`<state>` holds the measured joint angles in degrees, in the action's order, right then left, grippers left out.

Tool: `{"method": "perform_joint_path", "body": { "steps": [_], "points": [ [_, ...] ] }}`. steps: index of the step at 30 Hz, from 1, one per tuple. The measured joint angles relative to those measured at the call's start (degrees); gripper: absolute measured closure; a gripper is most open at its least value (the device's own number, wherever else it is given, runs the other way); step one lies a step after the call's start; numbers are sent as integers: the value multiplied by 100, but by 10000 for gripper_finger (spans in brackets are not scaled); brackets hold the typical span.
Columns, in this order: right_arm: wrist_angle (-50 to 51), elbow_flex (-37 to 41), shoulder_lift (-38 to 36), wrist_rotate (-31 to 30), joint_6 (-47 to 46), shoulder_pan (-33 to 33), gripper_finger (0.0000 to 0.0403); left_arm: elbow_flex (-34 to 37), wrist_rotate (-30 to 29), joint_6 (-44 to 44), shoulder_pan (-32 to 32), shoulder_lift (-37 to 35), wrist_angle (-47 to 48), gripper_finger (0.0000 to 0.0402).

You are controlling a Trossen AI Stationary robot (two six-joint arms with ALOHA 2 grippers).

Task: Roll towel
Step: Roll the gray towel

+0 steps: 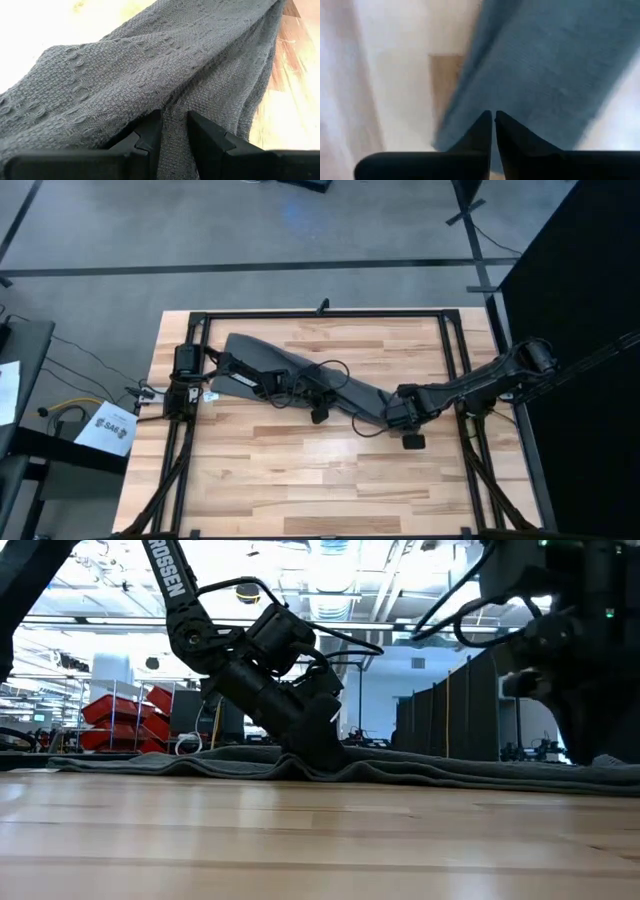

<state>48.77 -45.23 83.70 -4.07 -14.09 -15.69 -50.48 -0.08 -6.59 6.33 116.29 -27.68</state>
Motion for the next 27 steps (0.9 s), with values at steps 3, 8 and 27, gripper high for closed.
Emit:
{"method": "perform_joint_path", "body": {
  "steps": [3,8,27],
  "points": [
    [-198,227,2,33,-185,-80,400,0,4,50,-2,-33,23,320],
    [-339,624,-19,26,-521,-126,402,24,288,133,-9,-260,219,320],
    [269,814,-7,59,-878,23,403,34,-1105,-88,58,-2113,4216,320]
  ]
}}
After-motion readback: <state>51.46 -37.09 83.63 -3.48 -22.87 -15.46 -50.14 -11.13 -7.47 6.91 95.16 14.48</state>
